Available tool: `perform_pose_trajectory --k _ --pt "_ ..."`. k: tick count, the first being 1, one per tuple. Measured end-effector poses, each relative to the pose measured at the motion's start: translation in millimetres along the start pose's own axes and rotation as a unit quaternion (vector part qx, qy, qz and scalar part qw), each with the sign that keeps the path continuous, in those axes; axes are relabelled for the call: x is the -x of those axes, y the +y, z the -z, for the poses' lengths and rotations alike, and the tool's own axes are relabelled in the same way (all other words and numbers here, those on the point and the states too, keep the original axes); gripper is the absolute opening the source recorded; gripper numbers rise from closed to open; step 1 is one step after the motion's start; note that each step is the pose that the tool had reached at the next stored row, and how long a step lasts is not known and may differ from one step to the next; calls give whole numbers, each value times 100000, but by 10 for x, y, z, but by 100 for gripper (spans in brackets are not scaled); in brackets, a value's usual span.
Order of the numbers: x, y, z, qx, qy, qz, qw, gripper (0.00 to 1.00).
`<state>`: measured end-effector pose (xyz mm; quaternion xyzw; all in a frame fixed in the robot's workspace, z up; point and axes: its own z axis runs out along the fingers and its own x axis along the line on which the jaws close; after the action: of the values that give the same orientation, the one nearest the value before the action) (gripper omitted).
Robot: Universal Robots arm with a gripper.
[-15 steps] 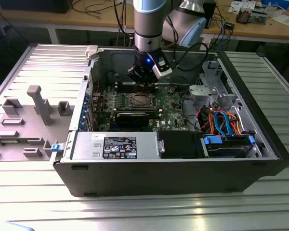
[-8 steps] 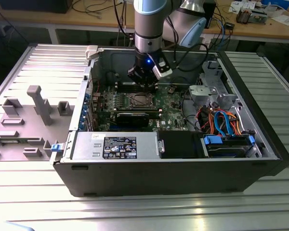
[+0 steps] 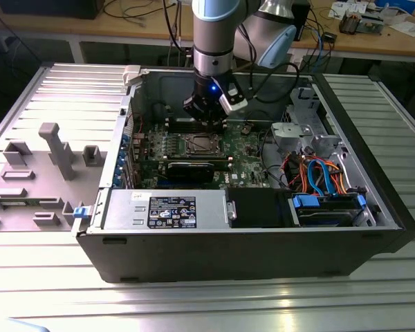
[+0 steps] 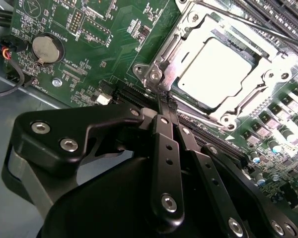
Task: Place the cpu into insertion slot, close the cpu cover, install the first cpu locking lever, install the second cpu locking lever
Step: 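Install the first cpu locking lever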
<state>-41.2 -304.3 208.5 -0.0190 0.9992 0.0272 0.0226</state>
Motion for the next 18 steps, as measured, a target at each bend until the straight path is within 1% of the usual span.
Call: perform_pose_trajectory --k 6,8,13,15,16,18 --pt "0 0 1 -35 7 1 100000 11" --pt "0 0 -6 -147 7 2 100000 11" --pt "-1 -1 -18 -756 47 27 99997 11" --pt "-1 -1 -23 -1237 75 50 99992 11" --pt "-1 0 -25 -1401 86 59 99990 11" --pt "-1 3 -29 -1563 92 64 99988 11"
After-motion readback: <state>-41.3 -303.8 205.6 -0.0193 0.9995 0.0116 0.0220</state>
